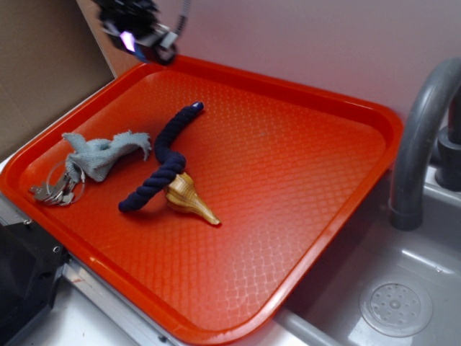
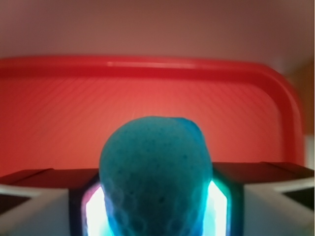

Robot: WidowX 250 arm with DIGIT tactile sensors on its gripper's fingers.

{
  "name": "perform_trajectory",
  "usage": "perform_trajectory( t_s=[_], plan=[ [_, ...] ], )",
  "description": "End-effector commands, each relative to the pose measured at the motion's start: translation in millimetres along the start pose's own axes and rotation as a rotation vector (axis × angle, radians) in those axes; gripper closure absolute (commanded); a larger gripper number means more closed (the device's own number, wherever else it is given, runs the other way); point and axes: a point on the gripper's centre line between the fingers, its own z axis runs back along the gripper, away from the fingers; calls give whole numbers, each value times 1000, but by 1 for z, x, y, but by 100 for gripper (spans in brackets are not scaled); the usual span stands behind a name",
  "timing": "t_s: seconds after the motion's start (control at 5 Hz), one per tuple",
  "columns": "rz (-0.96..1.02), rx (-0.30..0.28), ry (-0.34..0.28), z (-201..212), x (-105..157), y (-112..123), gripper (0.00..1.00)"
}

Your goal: Grab the blue ball.

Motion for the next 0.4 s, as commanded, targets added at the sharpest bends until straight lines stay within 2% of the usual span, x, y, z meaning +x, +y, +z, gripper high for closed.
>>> perform_trajectory(
  t_s=[0.0,0.2],
  plan=[
    [-65,13,104,66,-19,-26,100],
    [-87,13,101,61,-20,-30,100]
  ],
)
